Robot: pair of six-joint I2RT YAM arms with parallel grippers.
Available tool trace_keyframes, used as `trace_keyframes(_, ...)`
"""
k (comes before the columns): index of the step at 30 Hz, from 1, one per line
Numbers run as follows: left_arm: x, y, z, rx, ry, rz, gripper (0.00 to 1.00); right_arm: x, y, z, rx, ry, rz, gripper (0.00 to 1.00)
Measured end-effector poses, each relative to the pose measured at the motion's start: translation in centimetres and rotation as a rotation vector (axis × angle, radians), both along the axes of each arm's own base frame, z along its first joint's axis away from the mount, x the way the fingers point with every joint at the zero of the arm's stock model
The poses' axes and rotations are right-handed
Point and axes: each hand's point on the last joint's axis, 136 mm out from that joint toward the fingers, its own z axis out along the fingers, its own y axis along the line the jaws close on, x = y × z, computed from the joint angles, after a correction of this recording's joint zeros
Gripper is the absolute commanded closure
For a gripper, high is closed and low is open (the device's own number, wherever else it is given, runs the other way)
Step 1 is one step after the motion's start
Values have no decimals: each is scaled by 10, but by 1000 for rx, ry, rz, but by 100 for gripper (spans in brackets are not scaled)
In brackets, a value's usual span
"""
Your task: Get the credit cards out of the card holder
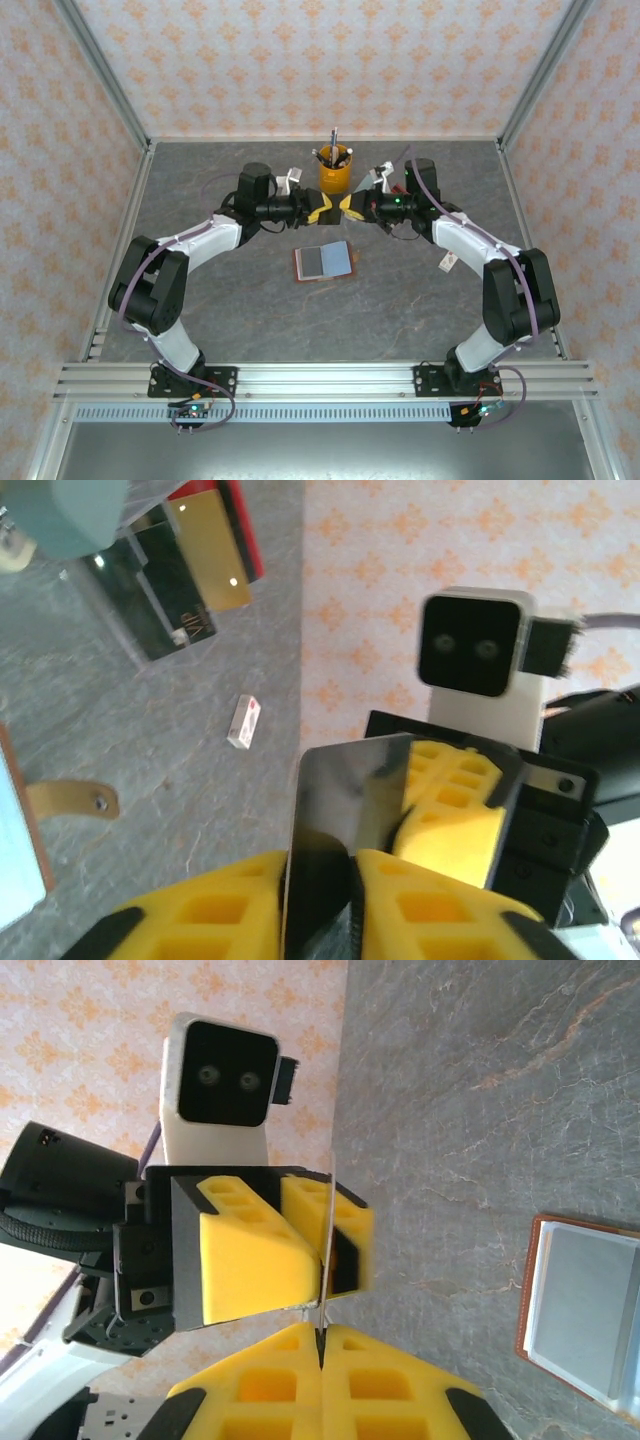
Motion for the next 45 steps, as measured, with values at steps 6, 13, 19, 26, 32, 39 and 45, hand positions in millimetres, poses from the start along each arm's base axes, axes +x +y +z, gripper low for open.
trace_keyframes(6, 1, 0, 18, -37, -34, 8, 100, 3, -2, -1, 25, 46, -30, 76)
trace_keyframes(13, 6, 2, 19, -43, -32, 56, 100, 7, 0, 1, 112, 114, -91, 69)
trace_keyframes(19, 10, 3, 20, -61, -20, 96, 100, 6, 9, 12, 157, 123, -101, 75)
trace_keyframes(26, 13, 3, 25, -77, -30, 112, 99, 10, 9, 13, 164, 133, -125, 93)
trace_keyframes(32, 10, 10, 2, 22, 6, 128, 48, 14, 5, 1, 46, 88, -139, 100)
trace_keyframes(39, 5, 60, -24, 400, 35, 202, 20, 35, -39, -2, -393, -170, -200, 100)
trace_keyframes(45, -4, 126, -13, 704, -18, 257, 3, 39, -85, -17, -776, -329, -154, 100)
